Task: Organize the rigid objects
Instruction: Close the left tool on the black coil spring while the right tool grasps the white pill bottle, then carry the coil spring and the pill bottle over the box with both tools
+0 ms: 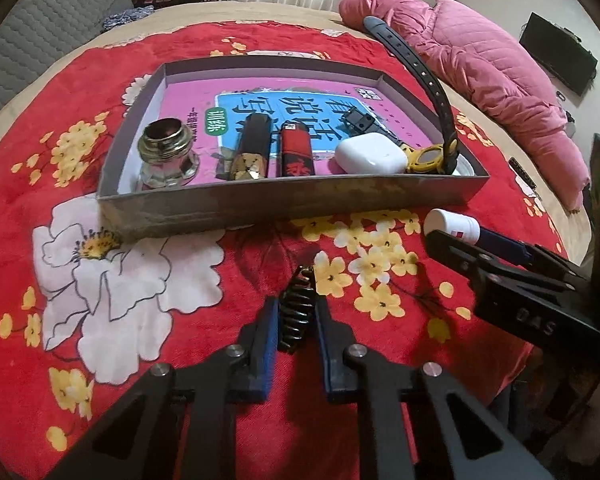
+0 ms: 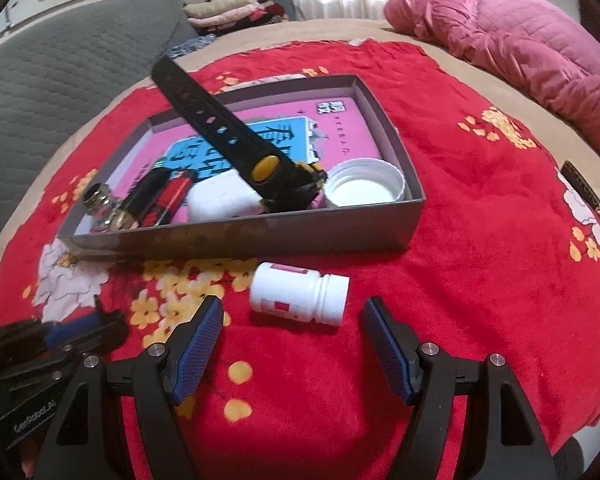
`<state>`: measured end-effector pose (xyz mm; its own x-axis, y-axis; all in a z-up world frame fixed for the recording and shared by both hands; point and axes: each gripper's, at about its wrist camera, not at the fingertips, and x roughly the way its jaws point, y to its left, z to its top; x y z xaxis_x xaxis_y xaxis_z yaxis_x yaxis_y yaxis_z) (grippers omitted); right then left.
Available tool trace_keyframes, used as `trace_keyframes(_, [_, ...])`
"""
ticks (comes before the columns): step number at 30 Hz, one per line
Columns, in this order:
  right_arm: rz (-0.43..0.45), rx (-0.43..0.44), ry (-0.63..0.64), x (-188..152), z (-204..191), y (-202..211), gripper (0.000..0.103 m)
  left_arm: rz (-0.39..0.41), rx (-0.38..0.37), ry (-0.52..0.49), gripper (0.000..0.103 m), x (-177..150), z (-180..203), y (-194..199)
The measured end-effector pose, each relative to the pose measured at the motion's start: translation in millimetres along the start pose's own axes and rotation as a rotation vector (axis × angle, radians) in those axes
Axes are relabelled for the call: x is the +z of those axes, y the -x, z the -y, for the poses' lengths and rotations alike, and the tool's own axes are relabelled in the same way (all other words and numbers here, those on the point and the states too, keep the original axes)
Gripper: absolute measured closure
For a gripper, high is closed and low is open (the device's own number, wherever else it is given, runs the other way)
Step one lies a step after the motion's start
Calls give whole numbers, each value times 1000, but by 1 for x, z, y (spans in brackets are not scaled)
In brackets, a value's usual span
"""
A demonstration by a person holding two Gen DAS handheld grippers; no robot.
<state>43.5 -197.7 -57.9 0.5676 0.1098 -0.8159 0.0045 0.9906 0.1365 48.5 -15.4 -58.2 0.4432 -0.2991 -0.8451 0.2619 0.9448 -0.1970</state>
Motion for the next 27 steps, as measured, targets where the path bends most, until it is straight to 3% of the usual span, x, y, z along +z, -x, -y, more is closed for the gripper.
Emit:
trace_keyframes(3, [5,-4,-13,3,3,-5,31,4,-14,8,86,1,0,-1])
trace_keyframes(4, [7,-4,-11,3,2,-6,36,8,-16,12,86,1,-1,0])
trace_keyframes(5, [7,-9,-3,4,2,-7,48,12,-18,15,86,1,-1,0])
trace_keyframes(6, [6,-11,2,4,2,-8,52,15,-21,18,86,2,-2,1])
trace_keyframes(16, [53,38,55,5,-5,14,52,53,-36,32,86,2,-5,13])
trace_keyframes(22, [156,34,153,9,-19,45,52,120,-47,41,86,5,-6,31])
trace_keyframes(27, [191,8,159,12,-18,54,52,191,-30,60,86,9,-13,47])
